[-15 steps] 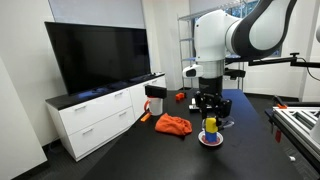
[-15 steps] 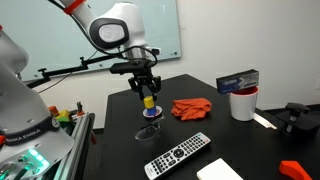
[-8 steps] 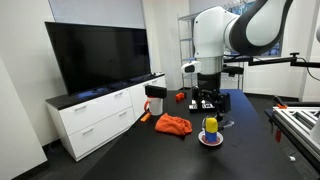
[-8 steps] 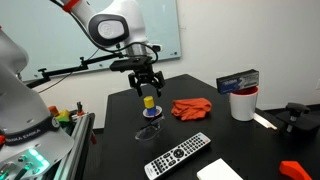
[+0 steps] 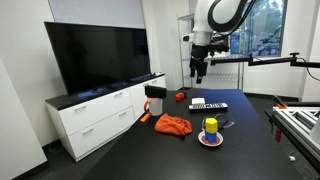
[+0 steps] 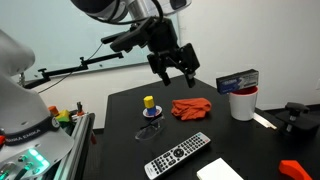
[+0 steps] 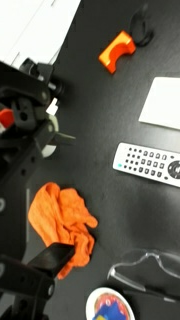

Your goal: Put the blue block on the plate, then put the yellow block on the blue block, then put the orange block on the yellow block

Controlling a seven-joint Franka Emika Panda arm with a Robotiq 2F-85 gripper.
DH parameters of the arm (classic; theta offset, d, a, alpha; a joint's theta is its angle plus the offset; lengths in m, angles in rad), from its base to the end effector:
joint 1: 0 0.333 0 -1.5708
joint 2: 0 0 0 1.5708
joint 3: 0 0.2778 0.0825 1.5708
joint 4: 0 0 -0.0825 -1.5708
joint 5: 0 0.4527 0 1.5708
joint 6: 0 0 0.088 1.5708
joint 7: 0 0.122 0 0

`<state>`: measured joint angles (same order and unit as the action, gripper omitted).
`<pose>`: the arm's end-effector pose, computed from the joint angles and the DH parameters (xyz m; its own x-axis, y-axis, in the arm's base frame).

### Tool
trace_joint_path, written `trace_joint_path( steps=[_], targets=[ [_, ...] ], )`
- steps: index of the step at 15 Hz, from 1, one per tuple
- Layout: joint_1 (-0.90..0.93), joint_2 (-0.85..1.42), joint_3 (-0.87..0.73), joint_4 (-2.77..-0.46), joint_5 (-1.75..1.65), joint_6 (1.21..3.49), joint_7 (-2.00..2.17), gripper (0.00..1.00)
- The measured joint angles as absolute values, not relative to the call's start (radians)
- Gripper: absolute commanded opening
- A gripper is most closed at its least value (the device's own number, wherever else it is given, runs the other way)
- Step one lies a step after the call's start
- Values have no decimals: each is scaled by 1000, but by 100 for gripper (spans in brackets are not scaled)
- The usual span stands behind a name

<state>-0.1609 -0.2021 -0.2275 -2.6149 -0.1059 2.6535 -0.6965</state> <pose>0.4679 -0.1821 0.2390 0.9051 0.3924 0.1637 0.3661 -0.9150 0.1693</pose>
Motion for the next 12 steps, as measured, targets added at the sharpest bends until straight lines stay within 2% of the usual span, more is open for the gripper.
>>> trace_joint_path(
  steps=[5,12],
  targets=[
    [-228,44,-267,-2411,-106,2672,-530,100],
    [-284,460,-256,-1989,-46,2611,-313,100]
  ],
)
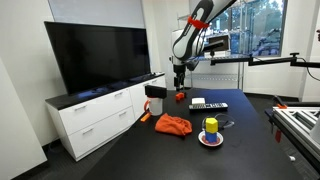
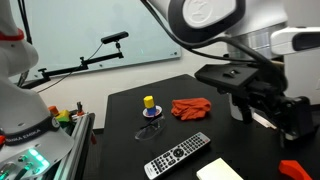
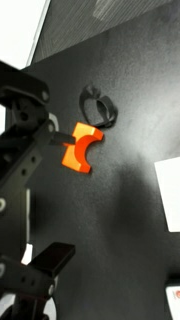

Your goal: Put the blue block on the plate, then put the yellow block on the blue block, then put the orange block on the yellow block

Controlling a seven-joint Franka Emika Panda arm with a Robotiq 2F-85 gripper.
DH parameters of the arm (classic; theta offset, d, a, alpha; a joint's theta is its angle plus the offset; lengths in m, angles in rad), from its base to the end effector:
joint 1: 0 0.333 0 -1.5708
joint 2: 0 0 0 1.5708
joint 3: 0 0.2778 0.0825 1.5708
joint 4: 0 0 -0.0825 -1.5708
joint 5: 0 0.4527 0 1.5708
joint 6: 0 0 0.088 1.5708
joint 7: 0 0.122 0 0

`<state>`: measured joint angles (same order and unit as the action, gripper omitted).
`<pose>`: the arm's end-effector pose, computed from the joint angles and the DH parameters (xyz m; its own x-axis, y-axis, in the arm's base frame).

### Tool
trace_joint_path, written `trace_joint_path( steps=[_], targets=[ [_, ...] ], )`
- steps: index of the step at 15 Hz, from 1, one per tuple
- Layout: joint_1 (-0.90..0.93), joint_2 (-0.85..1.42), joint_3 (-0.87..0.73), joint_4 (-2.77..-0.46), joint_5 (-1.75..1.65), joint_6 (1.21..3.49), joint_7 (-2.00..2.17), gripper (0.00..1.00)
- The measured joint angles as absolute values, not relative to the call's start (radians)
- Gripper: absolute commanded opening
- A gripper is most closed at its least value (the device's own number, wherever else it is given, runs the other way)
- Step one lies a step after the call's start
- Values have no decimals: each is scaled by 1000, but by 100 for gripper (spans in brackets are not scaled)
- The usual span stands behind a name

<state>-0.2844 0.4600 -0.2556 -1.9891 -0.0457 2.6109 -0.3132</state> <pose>0.5638 -0.3412 0.1529 0.9831 -0.1415 0.1160 -0.1614 -0.9691 0.1864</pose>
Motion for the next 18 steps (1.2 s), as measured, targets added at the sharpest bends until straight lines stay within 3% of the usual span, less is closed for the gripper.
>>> trace_joint_path(
  steps=[7,18],
  targets=[
    [-353,655,-238,-1686,6,2436,-164,100],
    [-392,778,-215,-1548,56,2354,-67,100]
  ],
)
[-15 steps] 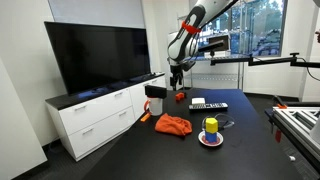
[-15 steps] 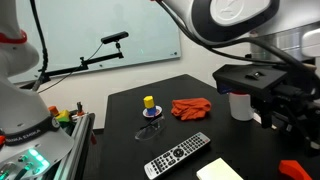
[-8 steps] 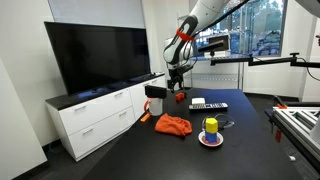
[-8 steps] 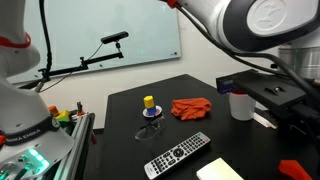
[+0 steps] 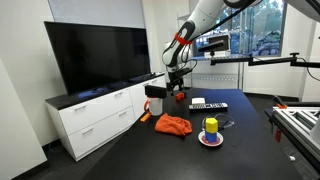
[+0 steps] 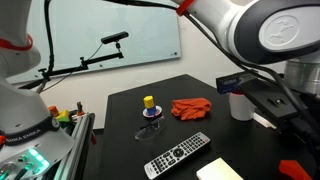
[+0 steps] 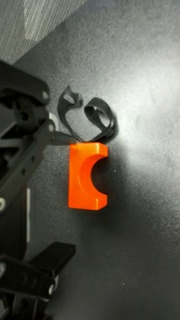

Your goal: Put the blue block on the plate, then put the yellow block on the blue block, then put the orange block on the yellow block

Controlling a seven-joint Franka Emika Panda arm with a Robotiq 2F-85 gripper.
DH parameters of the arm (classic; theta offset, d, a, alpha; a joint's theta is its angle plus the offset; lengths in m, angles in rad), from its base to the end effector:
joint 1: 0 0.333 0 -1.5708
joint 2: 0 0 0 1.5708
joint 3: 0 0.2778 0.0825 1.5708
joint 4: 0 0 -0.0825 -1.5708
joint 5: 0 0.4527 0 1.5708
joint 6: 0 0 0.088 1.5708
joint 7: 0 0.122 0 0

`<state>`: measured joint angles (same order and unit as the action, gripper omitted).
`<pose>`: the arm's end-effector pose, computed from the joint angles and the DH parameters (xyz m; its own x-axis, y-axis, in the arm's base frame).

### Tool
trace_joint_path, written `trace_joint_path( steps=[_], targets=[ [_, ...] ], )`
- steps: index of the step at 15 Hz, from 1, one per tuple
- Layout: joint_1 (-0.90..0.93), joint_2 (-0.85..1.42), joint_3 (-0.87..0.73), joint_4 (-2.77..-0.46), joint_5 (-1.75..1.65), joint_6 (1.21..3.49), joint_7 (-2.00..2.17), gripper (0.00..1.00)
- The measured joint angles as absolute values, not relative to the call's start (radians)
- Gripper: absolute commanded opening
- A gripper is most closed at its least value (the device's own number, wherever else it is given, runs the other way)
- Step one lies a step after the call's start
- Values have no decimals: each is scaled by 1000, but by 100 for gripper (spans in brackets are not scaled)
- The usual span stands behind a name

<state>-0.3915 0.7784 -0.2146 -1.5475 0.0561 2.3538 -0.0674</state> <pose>0.6110 -0.4079 0.1140 0.8713 -0.4894 0.0367 -0.4903 -0.8645 0.1112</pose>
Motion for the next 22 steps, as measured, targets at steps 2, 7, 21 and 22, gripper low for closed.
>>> trace_joint_path(
  steps=[2,7,21,22],
  targets=[
    [-397,787,-215,-1544,57,2350,-62,100],
    [-406,794,-215,-1544,68,2337,-61,100],
    [-407,812,-214,-1544,69,2337,-56,66],
    [-407,812,-213,-1544,69,2337,-56,58]
  ],
)
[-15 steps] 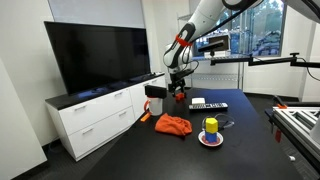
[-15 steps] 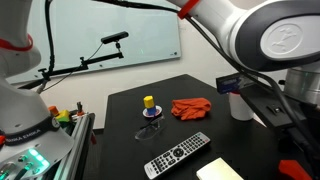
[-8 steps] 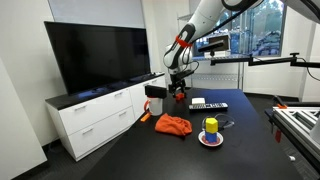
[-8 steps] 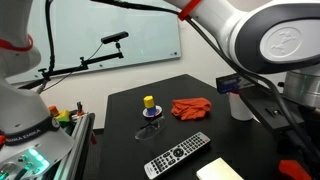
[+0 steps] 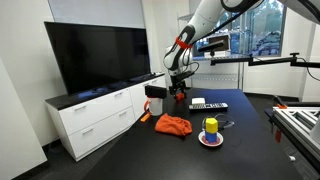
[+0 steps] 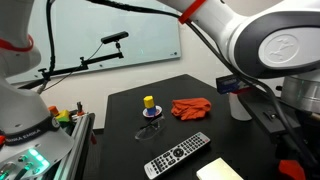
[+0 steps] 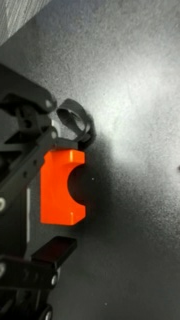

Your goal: Put the blue block on the plate, then put the yellow block on the blue block, then put the orange block on the yellow block

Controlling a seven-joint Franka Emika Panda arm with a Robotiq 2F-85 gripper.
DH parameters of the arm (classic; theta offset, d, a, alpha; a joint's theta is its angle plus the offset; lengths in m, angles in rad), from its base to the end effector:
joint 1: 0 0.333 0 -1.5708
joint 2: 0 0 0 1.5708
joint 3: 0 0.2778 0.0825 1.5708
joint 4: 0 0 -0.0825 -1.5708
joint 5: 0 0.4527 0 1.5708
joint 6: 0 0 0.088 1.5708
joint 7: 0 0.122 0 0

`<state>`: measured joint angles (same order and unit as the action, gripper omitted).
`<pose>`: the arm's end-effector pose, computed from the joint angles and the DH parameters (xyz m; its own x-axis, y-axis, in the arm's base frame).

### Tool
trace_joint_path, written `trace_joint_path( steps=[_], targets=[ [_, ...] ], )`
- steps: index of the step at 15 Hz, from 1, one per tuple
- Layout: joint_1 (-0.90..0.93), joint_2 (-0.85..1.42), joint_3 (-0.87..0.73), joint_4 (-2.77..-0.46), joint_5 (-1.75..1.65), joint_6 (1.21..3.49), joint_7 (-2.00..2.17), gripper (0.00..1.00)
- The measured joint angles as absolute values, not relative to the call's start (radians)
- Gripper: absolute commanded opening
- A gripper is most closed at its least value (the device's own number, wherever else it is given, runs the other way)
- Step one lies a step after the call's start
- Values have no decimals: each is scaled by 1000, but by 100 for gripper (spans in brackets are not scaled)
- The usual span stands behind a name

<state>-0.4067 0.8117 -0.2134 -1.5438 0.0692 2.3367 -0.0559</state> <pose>0.5978 -0.4127 0.0902 0.8536 -0.5208 -0.0069 -0.5174 -0.8494 0.1041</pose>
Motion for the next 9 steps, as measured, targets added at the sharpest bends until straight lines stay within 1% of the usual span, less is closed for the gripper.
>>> trace_joint_path(
  steps=[2,9],
  targets=[
    [-407,812,-213,-1544,69,2338,-56,42],
    [-407,808,-205,-1542,69,2340,-56,42]
  ],
)
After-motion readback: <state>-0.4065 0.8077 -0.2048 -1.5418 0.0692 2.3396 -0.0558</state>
